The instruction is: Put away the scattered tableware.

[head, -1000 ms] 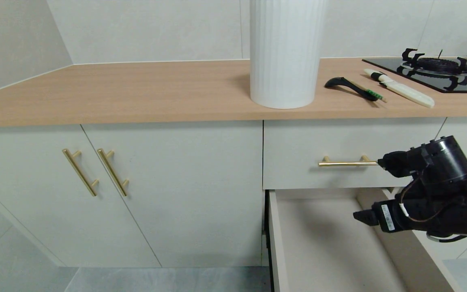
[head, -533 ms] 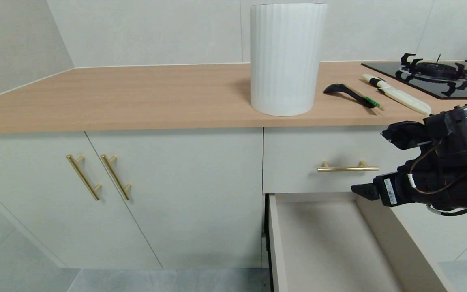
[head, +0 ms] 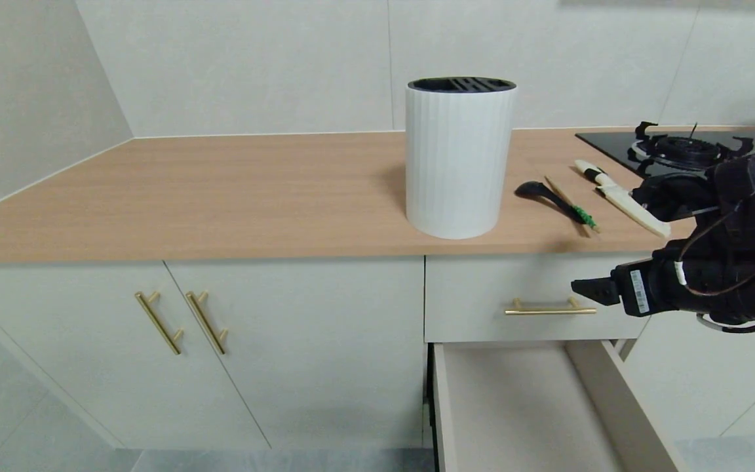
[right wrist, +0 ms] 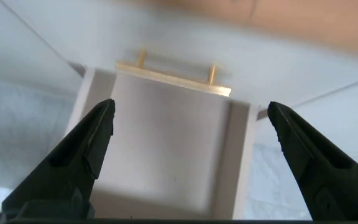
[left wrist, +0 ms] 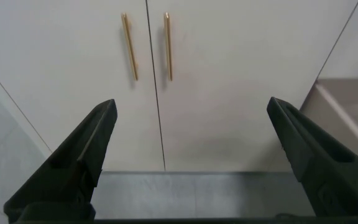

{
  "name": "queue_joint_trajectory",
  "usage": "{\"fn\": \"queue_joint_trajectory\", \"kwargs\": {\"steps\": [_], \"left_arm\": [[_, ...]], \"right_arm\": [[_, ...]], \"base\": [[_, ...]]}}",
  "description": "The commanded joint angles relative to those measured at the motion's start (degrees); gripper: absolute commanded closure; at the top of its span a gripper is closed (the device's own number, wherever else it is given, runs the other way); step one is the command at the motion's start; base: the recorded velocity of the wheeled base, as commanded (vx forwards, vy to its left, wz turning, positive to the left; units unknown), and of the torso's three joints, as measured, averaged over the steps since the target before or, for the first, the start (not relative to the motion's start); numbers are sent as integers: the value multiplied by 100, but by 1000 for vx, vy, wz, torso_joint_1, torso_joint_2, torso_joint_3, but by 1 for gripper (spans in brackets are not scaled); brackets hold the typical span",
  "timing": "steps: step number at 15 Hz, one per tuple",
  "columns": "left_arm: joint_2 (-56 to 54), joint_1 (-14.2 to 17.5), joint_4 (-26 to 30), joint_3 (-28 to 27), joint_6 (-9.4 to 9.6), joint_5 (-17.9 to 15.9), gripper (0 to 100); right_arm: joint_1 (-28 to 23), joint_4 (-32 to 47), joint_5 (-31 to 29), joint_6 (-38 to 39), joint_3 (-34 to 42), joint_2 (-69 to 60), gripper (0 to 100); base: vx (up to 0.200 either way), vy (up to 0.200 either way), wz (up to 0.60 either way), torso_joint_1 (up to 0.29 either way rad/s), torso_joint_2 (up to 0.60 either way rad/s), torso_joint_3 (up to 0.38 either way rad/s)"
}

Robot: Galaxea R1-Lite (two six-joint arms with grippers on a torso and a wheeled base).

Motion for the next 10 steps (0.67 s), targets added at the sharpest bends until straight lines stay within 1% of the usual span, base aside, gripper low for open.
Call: {"fn": "queue_joint_trajectory", "kwargs": {"steps": [1, 3, 4, 6, 10], "left_arm": [[9, 2, -2, 2, -4, 2, 0], [9, 2, -2, 2, 5, 2, 0], [0, 2, -2, 2, -4, 2, 0], [9, 2, -2, 2, 5, 2, 0], [0, 2, -2, 2, 5, 2, 0]], "right_arm": [[-131, -10, 12, 4, -461, 344, 0], [-184, -63, 47, 57, -927, 528, 0], [-184, -89, 109, 84, -962, 520, 0], [-184, -177, 109, 84, -944, 511, 0], [-289, -291, 65, 145, -1050, 581, 0]], "base": [[0, 0, 0, 188, -471, -290], [0, 0, 0, 168, -429, -251], [0, 0, 0, 80, -217, -124], [0, 0, 0, 49, -93, -53], [0, 0, 0, 0, 0, 0]]}}
